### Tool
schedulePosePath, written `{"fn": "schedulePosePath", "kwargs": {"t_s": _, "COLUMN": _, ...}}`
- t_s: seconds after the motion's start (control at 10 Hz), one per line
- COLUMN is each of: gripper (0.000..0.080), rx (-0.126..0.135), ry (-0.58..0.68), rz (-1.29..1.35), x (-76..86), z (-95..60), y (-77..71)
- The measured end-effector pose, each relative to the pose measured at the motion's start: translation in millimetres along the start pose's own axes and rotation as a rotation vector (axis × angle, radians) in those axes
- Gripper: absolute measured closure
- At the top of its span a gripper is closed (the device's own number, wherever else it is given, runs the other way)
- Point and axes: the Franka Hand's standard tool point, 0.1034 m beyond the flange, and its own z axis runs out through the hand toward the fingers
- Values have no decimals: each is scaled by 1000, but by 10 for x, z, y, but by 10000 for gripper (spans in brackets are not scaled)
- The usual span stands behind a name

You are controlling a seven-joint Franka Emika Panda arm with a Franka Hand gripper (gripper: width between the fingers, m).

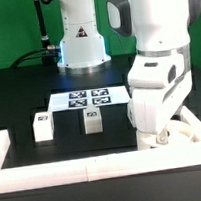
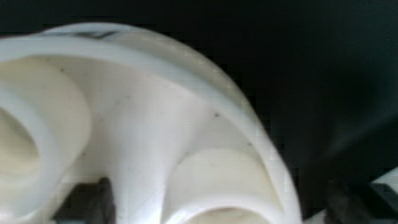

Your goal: Assemble stool

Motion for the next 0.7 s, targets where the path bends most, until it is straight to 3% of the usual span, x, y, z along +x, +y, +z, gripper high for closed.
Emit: {"fn": "schedulePosePath", "kwargs": {"t_s": 0.7, "gripper": 150, "rx": 0, "ry": 0, "rz": 0, "x": -1, "z": 0, "y": 1}}
